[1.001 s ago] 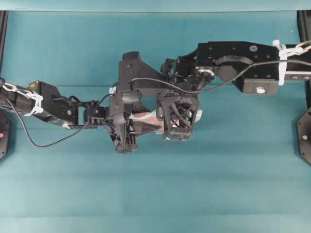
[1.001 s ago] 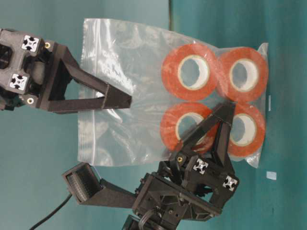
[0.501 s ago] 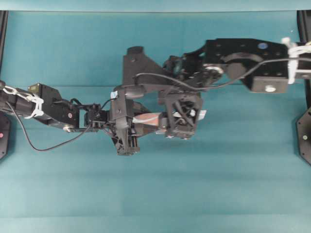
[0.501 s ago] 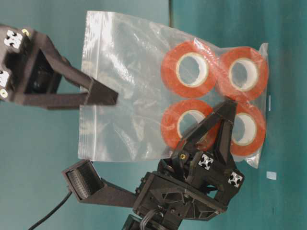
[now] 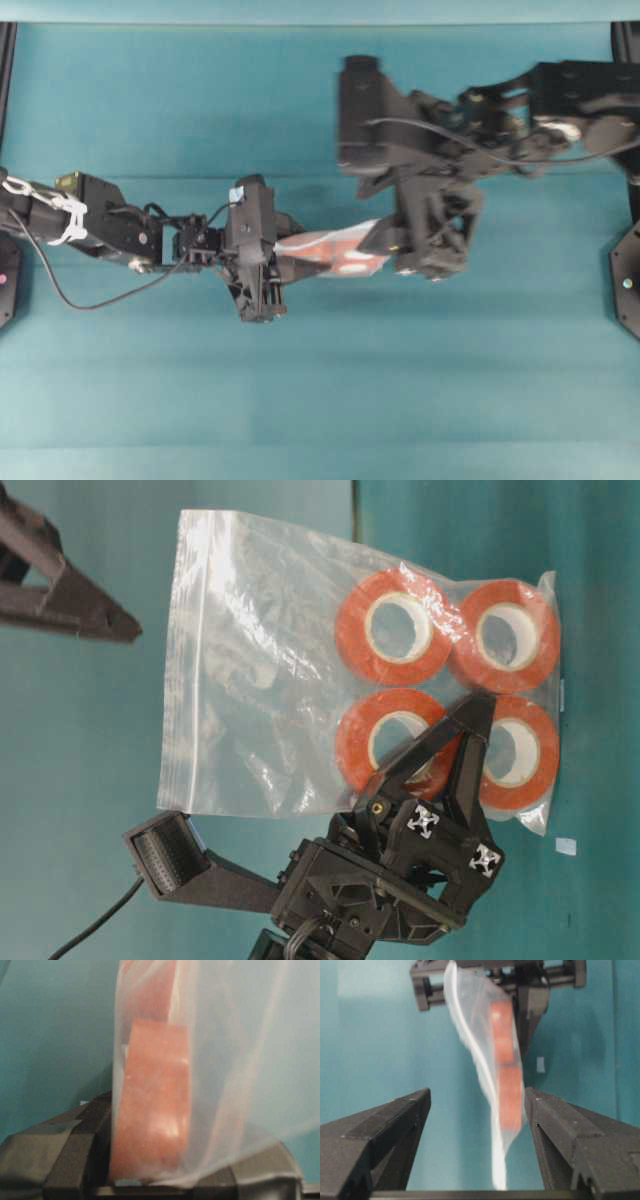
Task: Hand over the clear zip bag and make it stand upright.
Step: 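Open the right gripper and withdraw it, leaving the bag with left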
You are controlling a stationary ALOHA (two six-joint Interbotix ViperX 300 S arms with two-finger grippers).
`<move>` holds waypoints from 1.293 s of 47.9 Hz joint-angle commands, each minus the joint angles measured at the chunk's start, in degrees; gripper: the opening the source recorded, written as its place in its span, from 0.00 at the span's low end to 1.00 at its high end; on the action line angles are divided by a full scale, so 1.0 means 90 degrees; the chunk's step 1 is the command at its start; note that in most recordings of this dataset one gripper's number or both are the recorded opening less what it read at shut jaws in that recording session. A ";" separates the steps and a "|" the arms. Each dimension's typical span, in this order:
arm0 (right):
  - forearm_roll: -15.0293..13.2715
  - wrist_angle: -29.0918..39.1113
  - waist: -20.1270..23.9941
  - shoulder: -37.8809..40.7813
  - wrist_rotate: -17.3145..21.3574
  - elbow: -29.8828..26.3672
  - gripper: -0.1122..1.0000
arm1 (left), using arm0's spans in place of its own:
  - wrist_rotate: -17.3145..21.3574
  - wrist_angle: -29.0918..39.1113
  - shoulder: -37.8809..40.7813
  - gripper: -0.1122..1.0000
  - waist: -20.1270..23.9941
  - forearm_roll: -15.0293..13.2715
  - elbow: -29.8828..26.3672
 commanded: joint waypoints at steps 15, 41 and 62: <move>0.0010 -0.0127 0.0039 -0.0742 0.0010 0.0469 0.85 | 0.0010 -0.0029 -0.0137 0.33 0.0000 0.0010 -0.0039; 0.0010 -0.0986 -0.0293 -0.2021 -0.0010 0.1650 0.85 | 0.0049 -0.0020 -0.0137 0.33 0.0010 0.0010 -0.0029; 0.0010 -0.1641 -0.0303 -0.2842 0.0049 0.2432 0.85 | 0.0068 -0.0020 -0.0137 0.33 0.0010 0.0010 -0.0039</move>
